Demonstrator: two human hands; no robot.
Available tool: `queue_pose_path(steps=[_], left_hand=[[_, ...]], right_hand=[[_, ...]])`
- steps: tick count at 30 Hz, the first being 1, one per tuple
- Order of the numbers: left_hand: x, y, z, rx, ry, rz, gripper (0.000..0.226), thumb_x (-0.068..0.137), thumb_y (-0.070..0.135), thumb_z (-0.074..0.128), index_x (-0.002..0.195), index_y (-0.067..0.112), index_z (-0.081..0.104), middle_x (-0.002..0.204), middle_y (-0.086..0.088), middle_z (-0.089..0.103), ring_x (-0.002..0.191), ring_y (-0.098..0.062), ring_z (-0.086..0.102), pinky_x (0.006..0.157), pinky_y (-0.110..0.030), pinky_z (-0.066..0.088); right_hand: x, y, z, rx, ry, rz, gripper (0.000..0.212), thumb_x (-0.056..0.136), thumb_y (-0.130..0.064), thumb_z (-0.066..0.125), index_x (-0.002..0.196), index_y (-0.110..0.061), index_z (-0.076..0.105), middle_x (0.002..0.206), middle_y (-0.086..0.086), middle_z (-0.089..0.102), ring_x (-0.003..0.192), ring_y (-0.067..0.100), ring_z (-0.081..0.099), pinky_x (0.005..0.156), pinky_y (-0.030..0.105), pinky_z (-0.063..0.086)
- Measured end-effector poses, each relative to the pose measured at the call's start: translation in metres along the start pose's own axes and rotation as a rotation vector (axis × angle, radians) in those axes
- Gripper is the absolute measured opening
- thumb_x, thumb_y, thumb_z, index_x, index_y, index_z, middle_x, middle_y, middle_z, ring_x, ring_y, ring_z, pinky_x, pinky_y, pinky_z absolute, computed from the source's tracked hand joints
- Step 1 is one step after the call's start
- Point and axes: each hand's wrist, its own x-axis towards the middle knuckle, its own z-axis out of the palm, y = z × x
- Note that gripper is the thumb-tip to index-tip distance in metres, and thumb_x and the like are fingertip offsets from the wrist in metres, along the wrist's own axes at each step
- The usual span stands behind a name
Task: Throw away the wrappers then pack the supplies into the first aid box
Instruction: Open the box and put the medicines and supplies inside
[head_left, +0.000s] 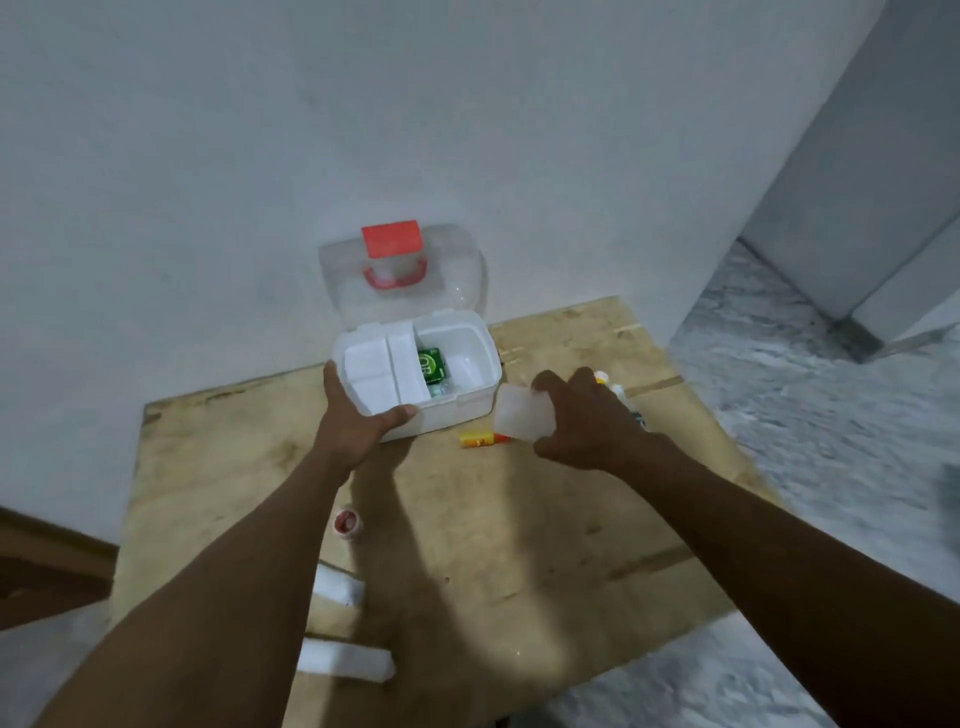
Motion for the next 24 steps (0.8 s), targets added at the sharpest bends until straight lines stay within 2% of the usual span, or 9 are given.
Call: queue_pose_path(steps=[4, 6, 8, 12, 15, 19, 24], left_hand=[[-0.004, 0.005, -0.001, -0.024, -0.004, 0.013, 0.119, 0.062, 0.025, 0.092, 0.151, 0.023, 0.013, 0.138, 0.004, 0.042, 0.123, -0.018, 0.044, 0.104, -0.044, 0.043], [-0.003, 0.005, -0.001, -0.04, -0.006, 0.023, 0.118, 0.056, 0.031, 0.091, 0.148, 0.023, 0.018, 0.138, 0.003, 0.044, 0.124, -0.019, 0.047, 0.102, -0.043, 0.045], [-0.002, 0.006, -0.002, -0.056, 0.004, 0.044, 0.118, 0.051, 0.036, 0.09, 0.146, 0.021, 0.023, 0.135, 0.007, 0.046, 0.123, -0.012, 0.049, 0.102, -0.041, 0.047], [0.003, 0.004, -0.002, -0.056, -0.028, 0.071, 0.101, 0.06, 0.024, 0.091, 0.139, 0.025, 0.029, 0.127, 0.018, 0.05, 0.116, 0.003, 0.052, 0.097, -0.04, 0.051], [0.002, 0.004, -0.001, -0.053, -0.01, 0.091, 0.098, 0.062, 0.025, 0.09, 0.139, 0.028, 0.029, 0.127, 0.017, 0.051, 0.116, 0.0, 0.053, 0.093, -0.036, 0.054], [0.003, 0.004, -0.001, -0.044, -0.029, 0.097, 0.095, 0.064, 0.027, 0.087, 0.139, 0.029, 0.027, 0.121, 0.028, 0.051, 0.114, 0.004, 0.055, 0.087, -0.026, 0.055], [0.005, 0.0, -0.002, -0.042, -0.001, 0.106, 0.099, 0.066, 0.031, 0.088, 0.142, 0.029, 0.024, 0.124, 0.025, 0.051, 0.116, 0.002, 0.053, 0.089, -0.033, 0.057]], right_hand=[[0.051, -0.023, -0.039, 0.064, 0.107, -0.11, 0.066, 0.077, -0.032, 0.072, 0.135, -0.015, 0.044, 0.114, 0.02, 0.053, 0.107, 0.039, 0.054, 0.088, 0.037, 0.045], [0.074, -0.034, -0.048, 0.027, 0.099, -0.138, 0.062, 0.078, -0.032, 0.071, 0.128, -0.007, 0.046, 0.113, 0.019, 0.055, 0.104, 0.037, 0.056, 0.084, 0.035, 0.043], [0.094, -0.046, -0.051, -0.049, 0.057, -0.165, 0.055, 0.08, -0.033, 0.07, 0.12, -0.003, 0.048, 0.113, 0.017, 0.056, 0.104, 0.035, 0.056, 0.08, 0.033, 0.04], [0.12, -0.059, -0.042, -0.122, 0.022, -0.184, 0.043, 0.082, -0.028, 0.068, 0.114, -0.005, 0.052, 0.113, 0.013, 0.054, 0.111, 0.033, 0.048, 0.08, 0.033, 0.043], [0.131, -0.065, -0.025, -0.158, -0.011, -0.186, 0.037, 0.083, -0.021, 0.066, 0.114, -0.007, 0.053, 0.113, 0.011, 0.053, 0.113, 0.031, 0.045, 0.076, 0.029, 0.039], [0.143, -0.078, -0.012, -0.129, -0.028, -0.177, 0.04, 0.084, -0.028, 0.065, 0.117, -0.008, 0.053, 0.117, 0.014, 0.049, 0.115, 0.034, 0.043, 0.086, 0.033, 0.044], [0.152, -0.084, 0.004, -0.071, -0.065, -0.17, 0.052, 0.085, -0.039, 0.065, 0.128, -0.013, 0.052, 0.126, 0.02, 0.048, 0.115, 0.038, 0.05, 0.094, 0.037, 0.044]])
